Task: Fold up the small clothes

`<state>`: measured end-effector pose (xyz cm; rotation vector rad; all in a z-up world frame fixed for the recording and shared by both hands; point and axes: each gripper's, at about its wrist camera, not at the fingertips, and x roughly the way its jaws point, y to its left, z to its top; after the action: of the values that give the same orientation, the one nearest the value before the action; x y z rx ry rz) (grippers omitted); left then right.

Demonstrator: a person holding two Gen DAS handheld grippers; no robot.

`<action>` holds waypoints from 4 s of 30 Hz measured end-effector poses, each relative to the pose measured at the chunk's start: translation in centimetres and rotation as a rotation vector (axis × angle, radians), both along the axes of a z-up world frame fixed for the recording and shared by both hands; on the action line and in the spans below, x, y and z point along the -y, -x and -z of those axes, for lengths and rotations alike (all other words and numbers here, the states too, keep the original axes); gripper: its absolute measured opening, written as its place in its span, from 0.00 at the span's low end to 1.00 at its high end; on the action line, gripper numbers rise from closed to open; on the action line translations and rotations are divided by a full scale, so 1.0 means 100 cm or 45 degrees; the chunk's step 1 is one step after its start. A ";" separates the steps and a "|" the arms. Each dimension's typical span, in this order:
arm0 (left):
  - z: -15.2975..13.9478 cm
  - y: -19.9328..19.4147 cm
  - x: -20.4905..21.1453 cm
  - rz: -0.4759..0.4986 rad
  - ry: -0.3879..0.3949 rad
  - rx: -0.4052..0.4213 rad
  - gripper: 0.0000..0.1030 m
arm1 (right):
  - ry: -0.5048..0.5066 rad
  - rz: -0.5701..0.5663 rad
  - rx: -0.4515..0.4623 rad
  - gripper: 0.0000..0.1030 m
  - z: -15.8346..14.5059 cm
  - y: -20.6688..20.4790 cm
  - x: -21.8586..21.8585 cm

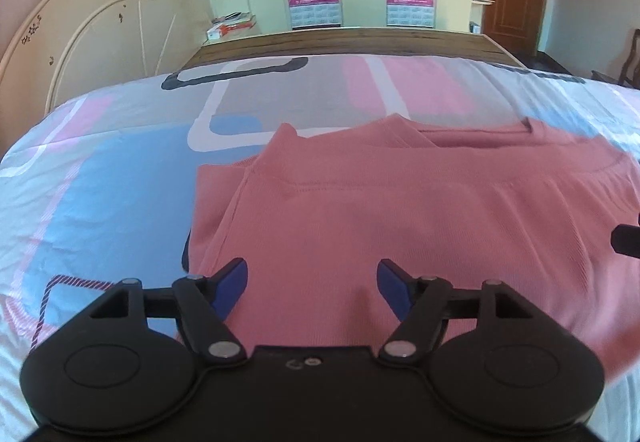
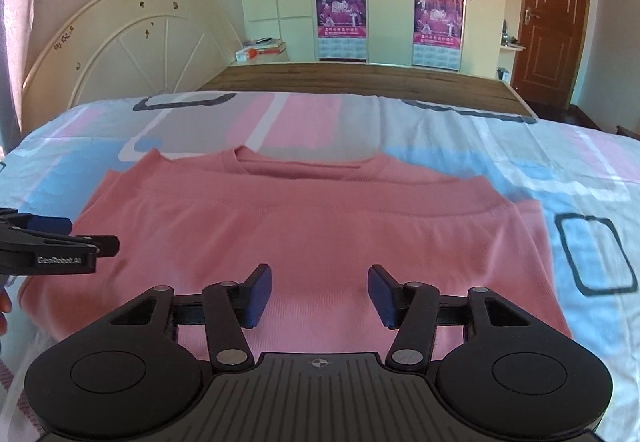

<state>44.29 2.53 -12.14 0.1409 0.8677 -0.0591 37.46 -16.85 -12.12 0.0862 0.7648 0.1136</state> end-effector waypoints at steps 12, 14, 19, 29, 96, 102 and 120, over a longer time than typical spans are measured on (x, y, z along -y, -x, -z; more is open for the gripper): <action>0.030 -0.022 -0.015 -0.076 -0.035 -0.046 0.76 | 0.054 -0.040 -0.014 0.52 0.020 -0.035 -0.012; 0.026 -0.022 -0.015 -0.087 -0.022 -0.069 0.74 | 0.065 -0.061 -0.049 0.52 0.030 -0.040 -0.013; 0.011 -0.008 -0.024 -0.121 0.064 -0.111 0.72 | 0.132 -0.098 -0.069 0.52 0.043 -0.042 -0.016; -0.002 0.031 -0.034 -0.187 0.116 -0.167 0.73 | 0.042 -0.170 0.040 0.52 0.017 -0.024 -0.035; -0.005 0.072 0.248 0.633 0.526 0.040 0.17 | 0.021 0.378 0.007 0.53 0.014 0.057 0.180; 0.004 0.097 0.247 0.709 0.470 -0.005 0.57 | -0.063 0.400 0.041 0.53 0.003 0.072 0.201; -0.020 0.035 0.106 0.141 0.458 0.092 0.66 | -0.525 0.153 -0.195 0.18 0.035 -0.008 0.167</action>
<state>40.76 -8.06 -10.19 -0.1455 0.7643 -0.3098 38.30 -33.59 -15.66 0.5373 0.8778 0.1502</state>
